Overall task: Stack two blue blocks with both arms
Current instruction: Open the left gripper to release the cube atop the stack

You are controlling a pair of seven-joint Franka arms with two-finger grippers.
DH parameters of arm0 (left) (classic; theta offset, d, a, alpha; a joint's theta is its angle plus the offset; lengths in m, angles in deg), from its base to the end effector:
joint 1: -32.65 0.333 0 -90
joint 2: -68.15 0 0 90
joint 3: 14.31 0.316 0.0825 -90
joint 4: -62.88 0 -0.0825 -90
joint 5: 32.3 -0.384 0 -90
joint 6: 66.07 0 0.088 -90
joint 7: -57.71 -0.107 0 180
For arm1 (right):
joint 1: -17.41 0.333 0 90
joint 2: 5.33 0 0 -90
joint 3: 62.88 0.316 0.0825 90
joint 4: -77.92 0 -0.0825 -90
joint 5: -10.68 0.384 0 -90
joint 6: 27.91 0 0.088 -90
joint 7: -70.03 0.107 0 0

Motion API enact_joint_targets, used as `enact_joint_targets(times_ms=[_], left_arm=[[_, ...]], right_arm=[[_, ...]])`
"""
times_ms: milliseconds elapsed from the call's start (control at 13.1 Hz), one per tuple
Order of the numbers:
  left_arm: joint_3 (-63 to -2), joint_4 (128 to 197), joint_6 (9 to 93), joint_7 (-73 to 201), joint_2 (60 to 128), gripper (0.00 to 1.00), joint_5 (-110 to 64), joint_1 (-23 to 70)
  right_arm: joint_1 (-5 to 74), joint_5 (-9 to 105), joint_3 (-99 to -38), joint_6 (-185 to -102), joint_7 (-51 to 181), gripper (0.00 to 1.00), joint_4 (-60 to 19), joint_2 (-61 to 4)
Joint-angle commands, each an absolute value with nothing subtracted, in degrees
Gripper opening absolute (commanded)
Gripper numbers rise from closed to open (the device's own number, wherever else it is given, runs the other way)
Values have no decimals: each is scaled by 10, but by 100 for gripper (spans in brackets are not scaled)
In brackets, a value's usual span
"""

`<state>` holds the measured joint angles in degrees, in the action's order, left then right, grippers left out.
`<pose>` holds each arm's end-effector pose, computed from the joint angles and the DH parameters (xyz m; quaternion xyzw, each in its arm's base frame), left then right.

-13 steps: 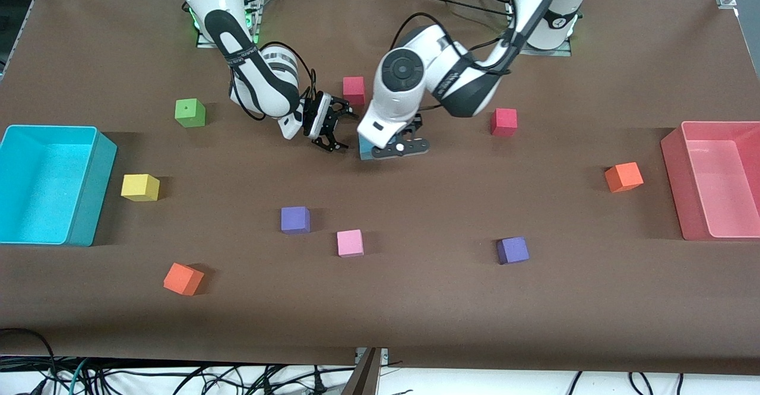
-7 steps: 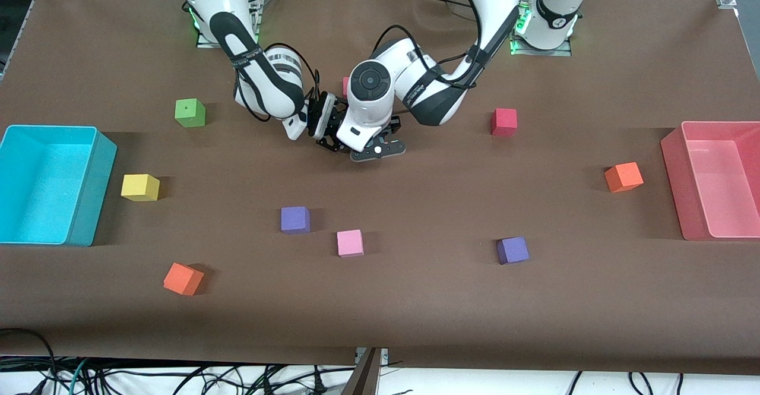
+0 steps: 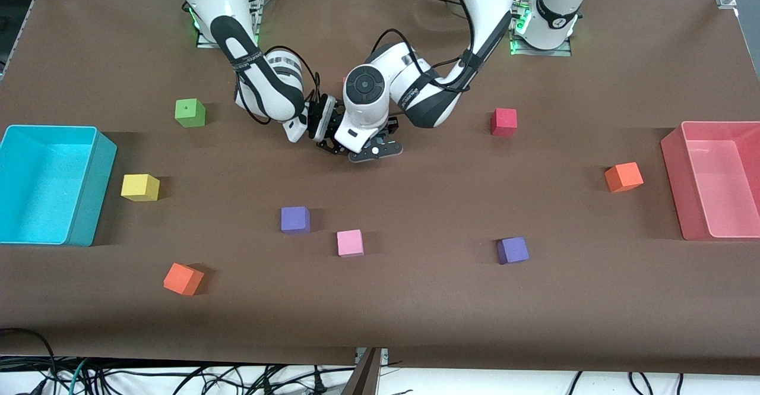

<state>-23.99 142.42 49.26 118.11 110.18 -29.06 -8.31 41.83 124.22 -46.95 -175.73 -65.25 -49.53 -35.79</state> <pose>0.4721 -0.5431 0.2718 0.9885 0.1164 -0.0960 0.0055 0.3848 0.3213 0.1171 -0.7644 -0.4755 -0.2553 0.3528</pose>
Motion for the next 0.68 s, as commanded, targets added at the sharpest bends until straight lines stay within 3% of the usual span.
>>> enact_joint_targets(times_ms=[0, 152, 228, 609], left_arm=[[-224, 1404, 488, 1191, 1116, 59, -282, -93], [-224, 1404, 489, 1199, 1117, 68, -281, -93], [-224, 1404, 489, 1203, 1117, 80, -281, -93], [-224, 1399, 489, 1220, 1117, 83, -281, -95]], right_arm=[[428, 1255, -476, -1761, -664, 100, -488, -363], [428, 1255, -476, -1761, -663, 100, -487, -362], [428, 1256, -477, -1761, -663, 100, -488, -362], [428, 1253, -484, -1761, -663, 100, -489, -361]])
